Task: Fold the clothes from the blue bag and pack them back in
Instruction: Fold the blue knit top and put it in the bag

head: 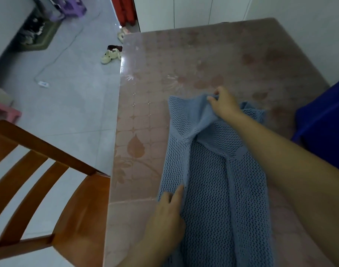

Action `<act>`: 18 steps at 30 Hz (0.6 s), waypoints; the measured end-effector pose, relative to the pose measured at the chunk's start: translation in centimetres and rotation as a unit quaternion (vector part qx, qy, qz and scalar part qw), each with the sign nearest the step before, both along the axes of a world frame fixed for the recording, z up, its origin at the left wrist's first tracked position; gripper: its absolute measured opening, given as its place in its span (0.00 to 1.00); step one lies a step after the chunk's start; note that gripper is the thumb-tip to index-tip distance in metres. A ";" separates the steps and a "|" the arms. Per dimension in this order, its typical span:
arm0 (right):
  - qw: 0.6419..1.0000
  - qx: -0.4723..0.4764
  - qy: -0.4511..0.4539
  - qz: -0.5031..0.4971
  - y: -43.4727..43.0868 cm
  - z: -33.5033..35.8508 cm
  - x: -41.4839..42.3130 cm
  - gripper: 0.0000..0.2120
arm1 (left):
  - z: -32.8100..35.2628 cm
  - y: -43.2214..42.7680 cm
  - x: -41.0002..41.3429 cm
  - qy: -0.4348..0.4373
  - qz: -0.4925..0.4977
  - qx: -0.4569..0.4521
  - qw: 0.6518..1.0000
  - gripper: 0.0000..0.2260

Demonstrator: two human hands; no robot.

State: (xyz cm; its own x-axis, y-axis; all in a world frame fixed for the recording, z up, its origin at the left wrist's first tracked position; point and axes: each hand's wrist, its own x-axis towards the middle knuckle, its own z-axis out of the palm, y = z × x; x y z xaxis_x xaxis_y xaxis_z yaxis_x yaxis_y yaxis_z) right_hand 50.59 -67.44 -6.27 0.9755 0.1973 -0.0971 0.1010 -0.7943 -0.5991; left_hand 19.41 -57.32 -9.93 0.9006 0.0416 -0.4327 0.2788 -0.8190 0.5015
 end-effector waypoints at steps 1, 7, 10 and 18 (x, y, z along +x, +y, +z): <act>0.998 -0.057 0.034 0.018 -1.3 -0.7 -0.3 0.13 | 0.3 -0.1 0.0 0.023 -0.049 0.008 0.999 0.28; 0.980 -0.190 0.022 -0.059 -7.6 -3.2 0.2 0.26 | 0.9 3.1 8.8 -0.081 -0.008 0.014 0.997 0.10; 0.985 -0.137 0.053 -0.094 -9.3 -3.9 1.4 0.36 | 0.6 5.2 16.7 -0.124 0.091 0.000 0.988 0.23; 0.969 -0.161 0.120 -0.147 -11.2 -4.0 3.5 0.40 | -2.7 7.4 27.6 -0.038 0.269 -0.116 0.956 0.19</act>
State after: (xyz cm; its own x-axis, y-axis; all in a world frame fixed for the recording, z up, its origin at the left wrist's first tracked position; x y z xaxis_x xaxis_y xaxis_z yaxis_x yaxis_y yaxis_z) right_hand 54.13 -78.62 -10.32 0.9265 -0.1629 -0.3391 -0.2689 -0.9171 -0.2942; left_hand 46.97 -49.87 -12.63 0.8056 0.4182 -0.4197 0.5830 -0.4329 0.6876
